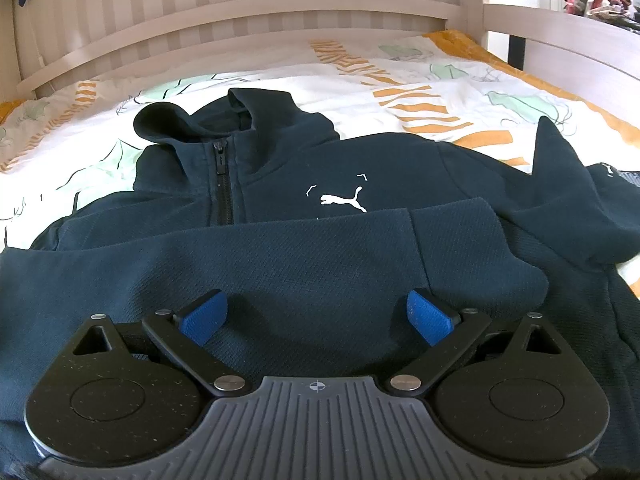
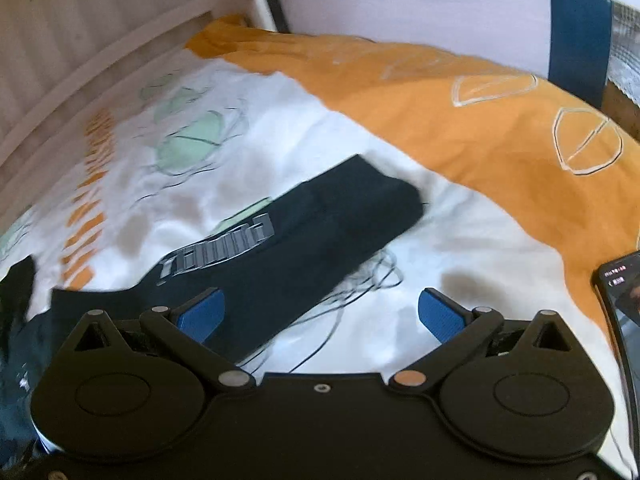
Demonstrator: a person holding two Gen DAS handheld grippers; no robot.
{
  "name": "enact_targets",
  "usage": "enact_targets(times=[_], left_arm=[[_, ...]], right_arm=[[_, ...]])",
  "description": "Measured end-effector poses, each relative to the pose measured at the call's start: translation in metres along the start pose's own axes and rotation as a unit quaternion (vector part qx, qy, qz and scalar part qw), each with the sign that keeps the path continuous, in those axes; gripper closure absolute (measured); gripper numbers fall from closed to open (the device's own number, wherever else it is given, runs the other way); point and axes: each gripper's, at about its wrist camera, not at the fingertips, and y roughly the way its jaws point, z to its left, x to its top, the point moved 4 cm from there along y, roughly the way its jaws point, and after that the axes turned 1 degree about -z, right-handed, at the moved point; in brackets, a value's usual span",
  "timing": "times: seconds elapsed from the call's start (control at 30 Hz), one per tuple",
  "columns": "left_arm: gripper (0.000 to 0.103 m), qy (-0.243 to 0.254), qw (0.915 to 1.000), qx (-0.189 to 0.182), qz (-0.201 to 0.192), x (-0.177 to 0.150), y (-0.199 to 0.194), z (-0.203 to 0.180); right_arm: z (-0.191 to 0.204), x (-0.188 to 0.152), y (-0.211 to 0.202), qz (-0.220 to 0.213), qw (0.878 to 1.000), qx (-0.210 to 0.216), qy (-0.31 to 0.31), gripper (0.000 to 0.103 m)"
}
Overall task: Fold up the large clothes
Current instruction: 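Grasp the cuff of the PUMA-printed sleeve with the right gripper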
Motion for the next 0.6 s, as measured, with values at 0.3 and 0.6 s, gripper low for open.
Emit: enact_targets(times=[0.3,0.6], left_arm=[[0.004,0.0,1.0,0.0,0.0,0.0,0.0,0.0],[0.005,-0.006,0.9999,-0.008,0.006,0.003,0.0,0.001]], right_arm=[[-0.006,0.007,0.029,-0.015,0.999,0.02,0.036,0.028],[0.001,0.02,0.01,-0.045,0.996,0.061,0.04,0.085]])
